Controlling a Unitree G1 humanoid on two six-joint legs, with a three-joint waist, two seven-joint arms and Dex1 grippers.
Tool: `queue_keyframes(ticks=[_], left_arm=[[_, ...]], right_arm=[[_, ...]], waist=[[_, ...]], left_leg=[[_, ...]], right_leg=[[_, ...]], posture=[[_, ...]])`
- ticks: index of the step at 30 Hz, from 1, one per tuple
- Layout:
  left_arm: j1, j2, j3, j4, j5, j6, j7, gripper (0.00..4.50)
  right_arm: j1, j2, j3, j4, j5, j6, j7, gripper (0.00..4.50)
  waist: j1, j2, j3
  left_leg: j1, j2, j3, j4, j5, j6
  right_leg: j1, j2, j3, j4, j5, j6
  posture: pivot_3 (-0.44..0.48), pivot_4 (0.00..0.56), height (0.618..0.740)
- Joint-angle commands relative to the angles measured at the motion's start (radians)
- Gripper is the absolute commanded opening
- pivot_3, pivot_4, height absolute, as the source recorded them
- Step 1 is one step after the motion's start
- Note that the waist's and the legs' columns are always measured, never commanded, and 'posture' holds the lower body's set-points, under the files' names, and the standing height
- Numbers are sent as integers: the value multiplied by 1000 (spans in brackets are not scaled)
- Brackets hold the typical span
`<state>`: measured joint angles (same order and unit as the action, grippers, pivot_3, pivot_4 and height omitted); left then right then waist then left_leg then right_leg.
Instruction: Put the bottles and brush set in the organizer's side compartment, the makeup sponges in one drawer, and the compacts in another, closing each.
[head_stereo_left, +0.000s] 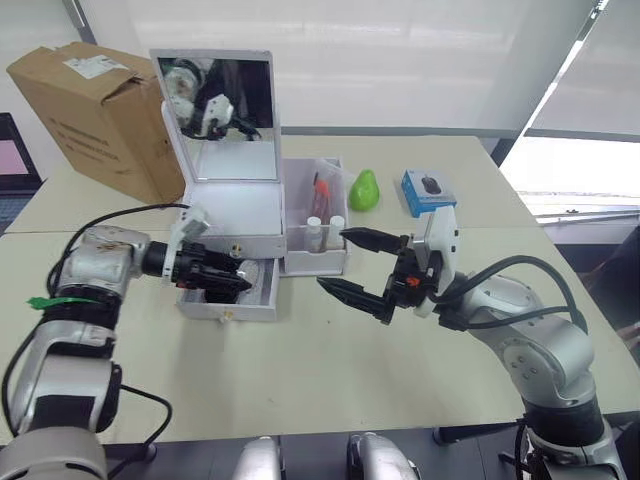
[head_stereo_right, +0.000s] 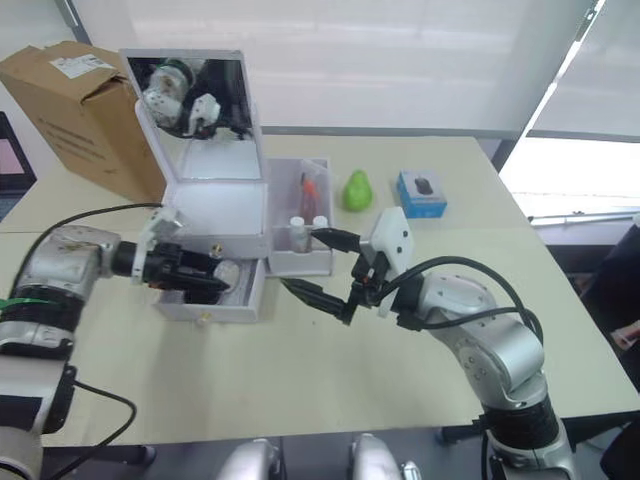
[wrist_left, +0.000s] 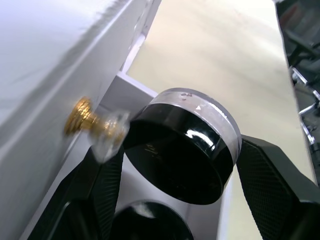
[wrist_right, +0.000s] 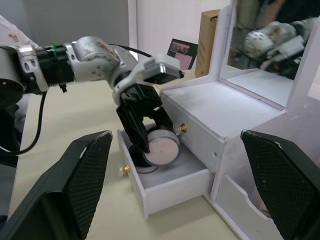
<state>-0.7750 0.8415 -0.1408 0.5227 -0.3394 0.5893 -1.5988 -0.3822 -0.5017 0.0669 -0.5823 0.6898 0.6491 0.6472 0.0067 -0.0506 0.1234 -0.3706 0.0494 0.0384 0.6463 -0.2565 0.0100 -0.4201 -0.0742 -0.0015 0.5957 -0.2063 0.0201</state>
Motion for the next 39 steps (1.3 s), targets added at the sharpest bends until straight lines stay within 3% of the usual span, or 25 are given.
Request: queue_keyframes(ticks=[1, 10, 15, 21, 27, 34, 36, 39], left_arm=[[52, 83, 55, -166, -112, 75, -16, 3125], [245, 213, 226, -349, -171, 146, 54, 3125], [316, 421, 181, -148, 177, -392, 183, 3125], [359, 512, 97, -14, 380, -662, 236, 3125], [406, 461, -17, 58, 563, -844, 374, 3125], [400, 387, -27, 92, 591, -882, 416, 3125], [408, 379, -15, 95, 573, -882, 410, 3847], [417, 373, 28, 84, 526, -862, 402, 4464]], right_arm=[[-12, -2, -10, -25, 7, -12, 7, 4500], [-27, -2, -6, -3, 3, -15, 35, 4500], [-25, -8, -15, -10, 18, -4, 40, 4500], [-26, -10, -14, -11, 26, 3, 45, 4500], [-29, -10, -18, -16, 34, 12, 45, 4500], [-33, -18, -32, -36, 62, 36, 32, 4500], [-33, -23, -35, -40, 68, 41, 30, 4500], [-31, -30, -40, -44, 75, 44, 29, 4500]], waist=[[2, 1, 0], [5, 5, 3], [1, 6, 4], [12, 7, 4], [20, 7, 4], [34, 19, 2], [34, 20, 2], [33, 20, 2]], left_leg=[[0, 0, 0, 0, 0, 0], [1, 0, 1, 0, 0, 0], [2, 0, 0, -1, 0, 0], [3, 3, 10, -1, 0, 0], [1, 5, 17, -1, 0, -1], [1, 7, 24, -2, 0, -1], [1, 9, 26, -2, 0, -1], [0, 9, 28, -2, 0, -1]], right_leg=[[0, 0, 0, 0, 0, 0], [0, -1, 1, 0, -3, -5], [-1, 1, 1, 0, -3, -7], [-4, -4, 0, -1, -5, -9], [-3, -5, -1, 0, -5, -9], [-4, -13, -10, 1, -5, -8], [-3, -14, -13, 1, -5, -8], [-2, -15, -13, 1, -5, -8]], posture=[[0, 150, 740], [0, 150, 740], [0, 150, 740], [0, 150, 740], [0, 150, 740], [0, 150, 740], [0, 150, 740], [0, 150, 740]])
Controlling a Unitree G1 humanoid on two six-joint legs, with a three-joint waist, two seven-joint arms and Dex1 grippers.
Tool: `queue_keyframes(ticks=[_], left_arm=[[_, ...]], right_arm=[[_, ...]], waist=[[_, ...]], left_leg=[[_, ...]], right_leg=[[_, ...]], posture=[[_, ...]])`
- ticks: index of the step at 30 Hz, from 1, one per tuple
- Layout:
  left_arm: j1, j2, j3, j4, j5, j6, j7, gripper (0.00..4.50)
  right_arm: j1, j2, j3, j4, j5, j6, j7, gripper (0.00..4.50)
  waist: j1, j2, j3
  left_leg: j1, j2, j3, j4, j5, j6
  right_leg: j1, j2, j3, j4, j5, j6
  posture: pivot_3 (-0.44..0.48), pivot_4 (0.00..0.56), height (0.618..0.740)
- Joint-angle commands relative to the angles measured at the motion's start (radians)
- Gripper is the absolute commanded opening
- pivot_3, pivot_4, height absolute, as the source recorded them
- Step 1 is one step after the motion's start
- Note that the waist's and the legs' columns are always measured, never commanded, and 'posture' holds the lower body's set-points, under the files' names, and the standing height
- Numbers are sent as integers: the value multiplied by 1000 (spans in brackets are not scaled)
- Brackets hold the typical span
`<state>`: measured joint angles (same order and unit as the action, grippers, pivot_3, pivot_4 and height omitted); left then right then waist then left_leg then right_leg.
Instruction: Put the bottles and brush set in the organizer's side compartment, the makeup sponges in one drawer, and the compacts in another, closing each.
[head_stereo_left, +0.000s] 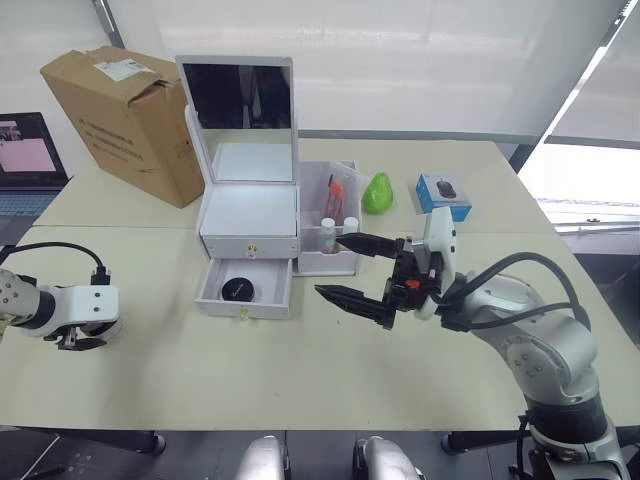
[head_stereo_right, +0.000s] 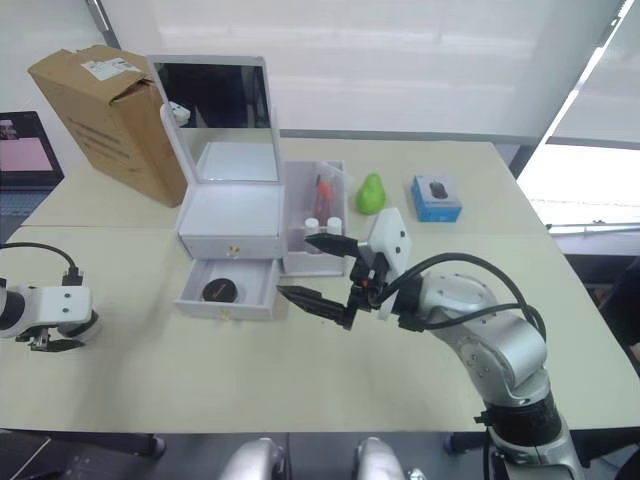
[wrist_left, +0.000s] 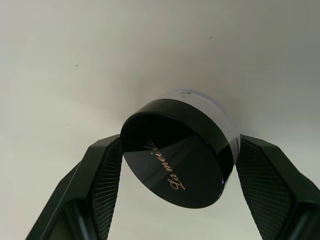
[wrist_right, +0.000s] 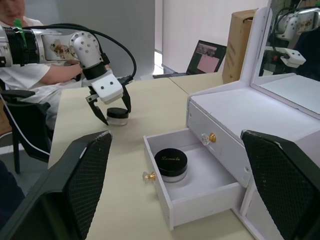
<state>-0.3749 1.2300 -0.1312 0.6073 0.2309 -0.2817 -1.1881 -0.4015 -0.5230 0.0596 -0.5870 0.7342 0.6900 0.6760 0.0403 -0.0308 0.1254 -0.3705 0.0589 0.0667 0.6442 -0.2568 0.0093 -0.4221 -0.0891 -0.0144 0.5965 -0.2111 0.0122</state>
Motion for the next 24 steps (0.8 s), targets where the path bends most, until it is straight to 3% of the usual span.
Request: queue_keyframes(ticks=[1, 7, 13, 16, 19, 24], left_arm=[[15, -13, 41, -6, -65, 21, -15, 4464], [56, 54, 207, -64, -256, 165, -124, 4464], [240, 77, 475, -178, -434, 399, -152, 4464], [318, -40, 659, -256, -511, 513, -5, 4464], [420, -236, 820, -381, -553, 589, 201, 4464], [569, -538, 906, -621, -628, 682, 424, 4464]], right_arm=[[-12, -10, -33, -39, 32, 3, 0, 4500], [-17, -15, -28, -29, 41, -1, 3, 4500], [-18, -14, -20, -21, 47, -4, 8, 4500], [-14, -14, -20, -26, 50, -4, 5, 4500], [-8, -13, -19, -34, 53, -1, 0, 4500], [-2, -16, -20, -41, 58, 1, 0, 4500]], waist=[[-1, -1, 0], [-7, -12, 0], [-25, -13, 0], [-28, -11, 0], [-29, -12, 0], [-30, -17, -4]], left_leg=[[0, 0, 0, 0, 0, 0], [-2, 4, 0, 1, 0, 0], [-1, 8, 1, 1, 0, 0], [1, 8, 1, 0, 0, 0], [1, 9, 1, 0, 0, 0], [2, 9, 0, 0, 0, -1]], right_leg=[[1, 0, 0, 0, 0, 0], [0, 4, 0, 0, 0, 0], [0, 7, 0, 0, -1, -2], [0, 7, 0, 0, -1, -2], [1, 7, 0, 0, -1, -2], [1, 8, 1, 0, 1, -3]], posture=[[0, 150, 740], [0, 150, 740], [0, 150, 740], [0, 150, 740], [0, 150, 740], [0, 150, 740]])
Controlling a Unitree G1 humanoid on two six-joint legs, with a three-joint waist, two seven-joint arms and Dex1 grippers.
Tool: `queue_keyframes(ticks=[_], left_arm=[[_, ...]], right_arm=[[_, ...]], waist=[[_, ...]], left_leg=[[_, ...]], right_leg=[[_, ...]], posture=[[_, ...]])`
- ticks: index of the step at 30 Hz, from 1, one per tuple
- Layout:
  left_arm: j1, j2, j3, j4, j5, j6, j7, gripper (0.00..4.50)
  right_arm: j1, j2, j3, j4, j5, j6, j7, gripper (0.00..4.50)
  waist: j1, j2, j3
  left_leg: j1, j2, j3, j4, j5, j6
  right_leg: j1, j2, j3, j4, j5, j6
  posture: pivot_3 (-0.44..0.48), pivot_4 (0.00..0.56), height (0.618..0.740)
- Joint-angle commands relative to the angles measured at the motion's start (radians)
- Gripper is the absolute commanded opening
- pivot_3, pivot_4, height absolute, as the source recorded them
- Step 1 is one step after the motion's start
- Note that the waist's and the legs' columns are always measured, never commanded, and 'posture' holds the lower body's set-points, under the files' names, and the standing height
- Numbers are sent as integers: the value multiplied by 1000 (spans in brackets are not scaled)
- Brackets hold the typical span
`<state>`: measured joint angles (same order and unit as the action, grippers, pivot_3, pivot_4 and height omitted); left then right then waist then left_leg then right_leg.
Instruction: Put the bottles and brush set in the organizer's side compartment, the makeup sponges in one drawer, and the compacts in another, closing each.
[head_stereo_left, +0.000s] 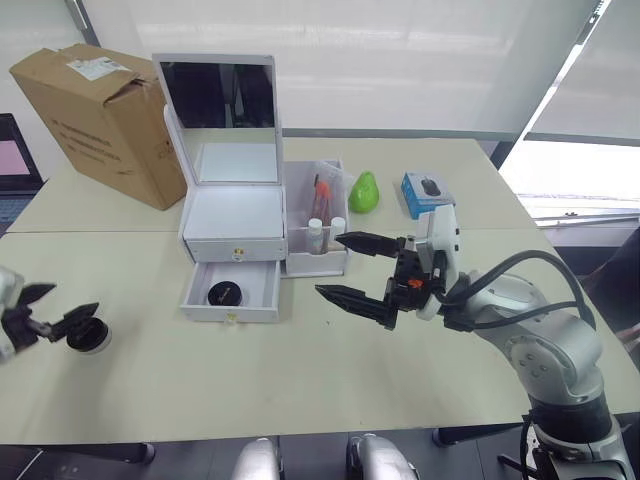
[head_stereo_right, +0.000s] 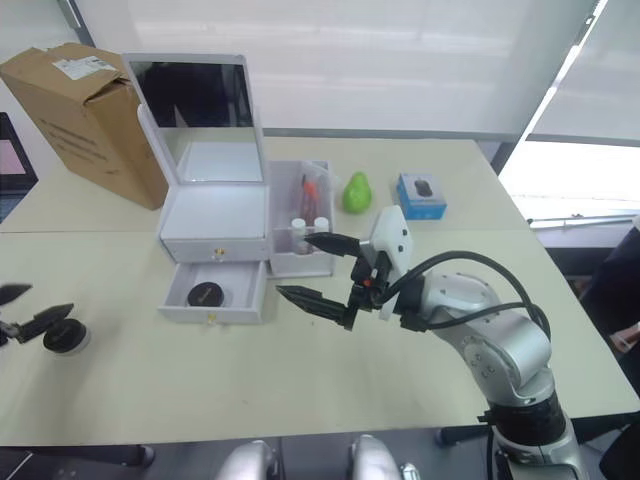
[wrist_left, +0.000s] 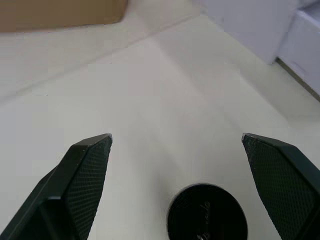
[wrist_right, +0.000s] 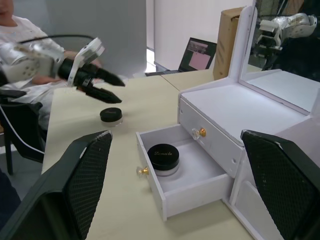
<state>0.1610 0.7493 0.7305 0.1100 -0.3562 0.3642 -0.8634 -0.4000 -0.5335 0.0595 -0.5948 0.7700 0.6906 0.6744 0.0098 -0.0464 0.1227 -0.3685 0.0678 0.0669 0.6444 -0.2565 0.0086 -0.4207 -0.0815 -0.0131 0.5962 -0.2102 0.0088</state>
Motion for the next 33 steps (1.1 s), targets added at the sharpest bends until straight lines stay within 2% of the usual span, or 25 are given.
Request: queue_keyframes(ticks=[1, 3, 6, 9, 11, 19, 28, 31, 33], left_arm=[[51, -97, 39, -162, -42, 46, 133, 4464], [53, -148, 38, -202, -32, 49, 214, 4464], [50, -172, 40, -225, -36, 55, 279, 4464], [57, -169, 34, -233, -46, 57, 297, 4464], [46, -177, -6, -228, -34, 58, 316, 4464], [10, -170, -89, -164, -18, 64, 355, 4464], [4, -179, -87, -190, -45, 97, 393, 4464], [16, -181, -74, -193, -52, 96, 403, 3900], [21, -181, -68, -197, -54, 92, 409, 3281]], right_arm=[[-5, -7, -21, -33, 23, 2, 3, 4500], [-11, -11, -23, -33, 28, 6, 6, 4500], [-13, -16, -26, -34, 34, 7, 9, 4500], [-13, -20, -25, -34, 39, 5, 7, 4500], [-35, -24, -31, -37, 45, -10, 25, 4500], [-56, -26, -32, -39, 50, -17, 36, 4500], [-52, -33, -28, -35, 38, -12, 33, 4500], [-51, -33, -28, -35, 40, -9, 31, 4500], [-49, -35, -25, -32, 38, -9, 33, 4500]], waist=[[3, -3, -1], [8, -3, -1], [15, -3, -1], [13, -3, -1], [10, -3, -1], [5, -3, -1], [3, -3, -1], [3, -3, -1], [4, -3, -1]], left_leg=[[0, 0, 0, 0, 0, 0], [0, 1, -1, 0, 0, -1], [-1, 0, -1, 0, -5, -9], [-1, -1, -1, 0, -5, -9], [-1, -1, -1, 0, -1, -2], [-1, -1, -1, 0, -1, -2], [-1, -1, -1, -1, -1, -2], [-1, -1, -1, -1, -1, -2], [-1, 0, -2, -1, -2, -3]], right_leg=[[0, 0, 0, 0, 1, -1], [-2, 0, -2, 0, 1, -4], [-3, -4, -6, -1, 0, -2], [-2, -5, -6, -1, -1, 0], [-1, -4, -6, -1, -1, -1], [-1, -2, -4, -1, 0, -1], [-2, -3, -4, -1, 0, -2], [-3, -3, -4, -1, 0, -2], [-3, -3, -4, -1, 0, -2]], posture=[[0, 150, 740], [0, 150, 740], [0, 150, 740], [0, 150, 740], [0, 150, 740], [0, 150, 740], [0, 150, 740], [0, 150, 740], [0, 150, 740]])
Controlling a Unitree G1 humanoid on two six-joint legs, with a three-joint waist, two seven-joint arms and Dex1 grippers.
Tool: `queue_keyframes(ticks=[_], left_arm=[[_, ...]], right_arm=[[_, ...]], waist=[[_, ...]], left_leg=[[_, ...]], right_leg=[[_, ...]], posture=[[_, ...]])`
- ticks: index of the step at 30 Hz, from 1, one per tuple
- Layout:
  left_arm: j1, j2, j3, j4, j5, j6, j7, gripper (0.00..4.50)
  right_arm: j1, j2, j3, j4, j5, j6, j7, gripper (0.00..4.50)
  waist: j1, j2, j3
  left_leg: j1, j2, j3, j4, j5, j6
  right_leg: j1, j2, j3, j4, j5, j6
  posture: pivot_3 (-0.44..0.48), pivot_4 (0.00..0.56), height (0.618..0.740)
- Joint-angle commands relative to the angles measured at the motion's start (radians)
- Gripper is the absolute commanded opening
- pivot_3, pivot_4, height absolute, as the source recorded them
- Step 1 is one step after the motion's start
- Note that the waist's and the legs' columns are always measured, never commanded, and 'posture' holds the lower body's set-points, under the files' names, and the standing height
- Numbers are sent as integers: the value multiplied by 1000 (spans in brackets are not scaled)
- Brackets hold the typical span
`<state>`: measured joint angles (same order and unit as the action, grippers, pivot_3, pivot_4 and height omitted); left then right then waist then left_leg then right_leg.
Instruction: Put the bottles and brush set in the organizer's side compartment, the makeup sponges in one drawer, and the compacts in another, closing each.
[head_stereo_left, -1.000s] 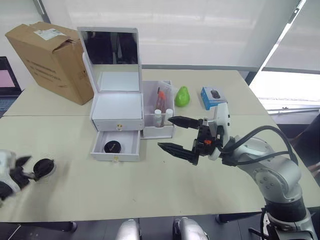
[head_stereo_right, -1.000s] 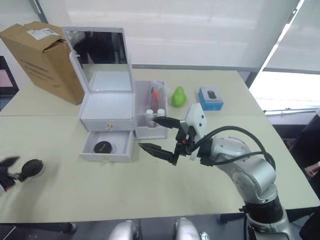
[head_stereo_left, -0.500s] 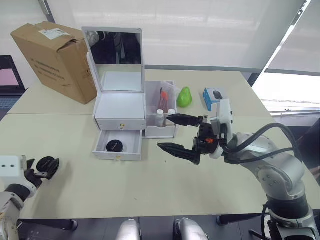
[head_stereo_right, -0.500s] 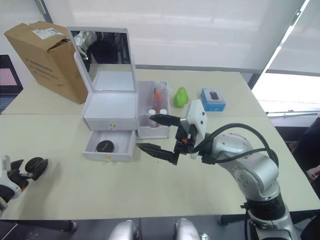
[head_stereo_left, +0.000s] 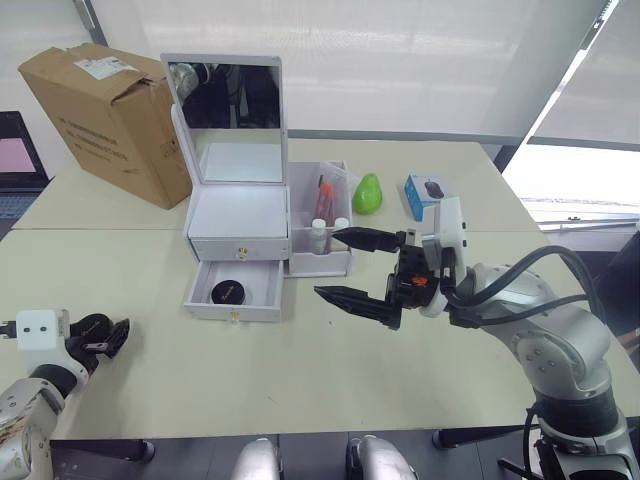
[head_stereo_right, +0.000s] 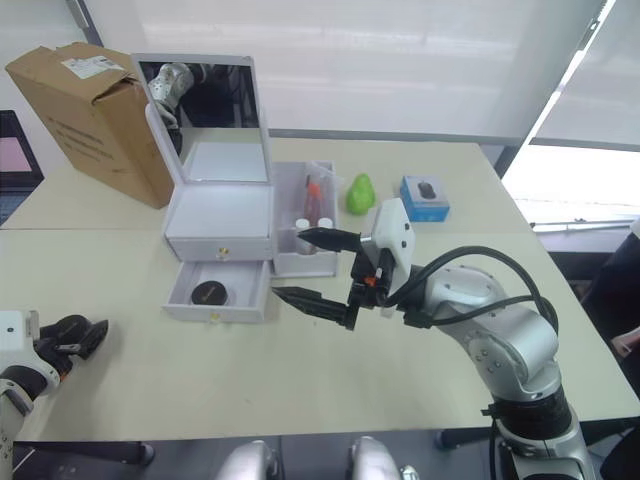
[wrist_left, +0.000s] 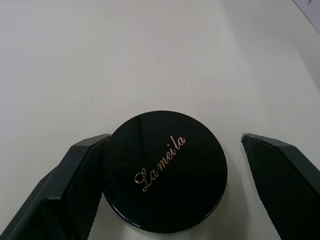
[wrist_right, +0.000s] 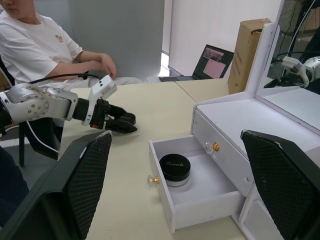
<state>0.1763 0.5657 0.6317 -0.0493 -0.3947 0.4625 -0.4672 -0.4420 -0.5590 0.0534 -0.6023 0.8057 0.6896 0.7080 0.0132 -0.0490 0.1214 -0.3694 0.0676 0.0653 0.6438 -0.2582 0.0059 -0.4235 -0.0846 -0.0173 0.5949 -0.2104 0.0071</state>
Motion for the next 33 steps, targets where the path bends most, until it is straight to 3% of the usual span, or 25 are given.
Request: queue_keyframes(ticks=[1, 10, 13, 22, 27, 33], left_arm=[[8, 4, 32, -40, -18, -6, 14, 2953], [-11, 10, 60, -57, -17, -61, 39, 2904], [-49, 33, 54, -81, -32, -131, -15, 2904], [-127, 223, -238, -254, -156, -42, -398, 2904], [-312, 282, -423, -224, -196, 104, -495, 2904], [-553, 305, -603, -81, -104, 143, -578, 2904]], right_arm=[[-6, -9, -18, -24, 2, -7, 0, 4500], [3, -4, -3, -23, 1, -3, -4, 4500], [10, -5, 1, -19, -4, -4, -3, 4500], [19, 11, 19, -10, -30, -10, -14, 4500], [36, 27, 21, -23, -43, -12, -40, 4500], [69, 33, 8, -63, -47, -11, -85, 4500]], waist=[[0, 0, 0], [1, 0, 0], [4, 0, 0], [4, 5, 3], [2, 6, 3], [0, 5, 3]], left_leg=[[0, 0, 0, 0, 0, -1], [0, 0, 0, 0, -2, -3], [0, 0, 0, 0, -4, -7], [-2, -2, 1, 0, -4, -8], [-4, -2, -1, 0, 0, 0], [-3, -3, -2, 0, 1, 1]], right_leg=[[0, 0, 0, 0, 0, 0], [-1, -1, -1, 0, -1, 1], [-1, -3, -3, -1, -1, 1], [0, -7, -8, -1, -1, 1], [2, -3, -8, 0, -1, 2], [3, 0, -5, 0, -1, 2]], posture=[[0, 150, 740], [0, 150, 740], [0, 150, 740], [0, 150, 740], [0, 150, 740], [0, 150, 740]])
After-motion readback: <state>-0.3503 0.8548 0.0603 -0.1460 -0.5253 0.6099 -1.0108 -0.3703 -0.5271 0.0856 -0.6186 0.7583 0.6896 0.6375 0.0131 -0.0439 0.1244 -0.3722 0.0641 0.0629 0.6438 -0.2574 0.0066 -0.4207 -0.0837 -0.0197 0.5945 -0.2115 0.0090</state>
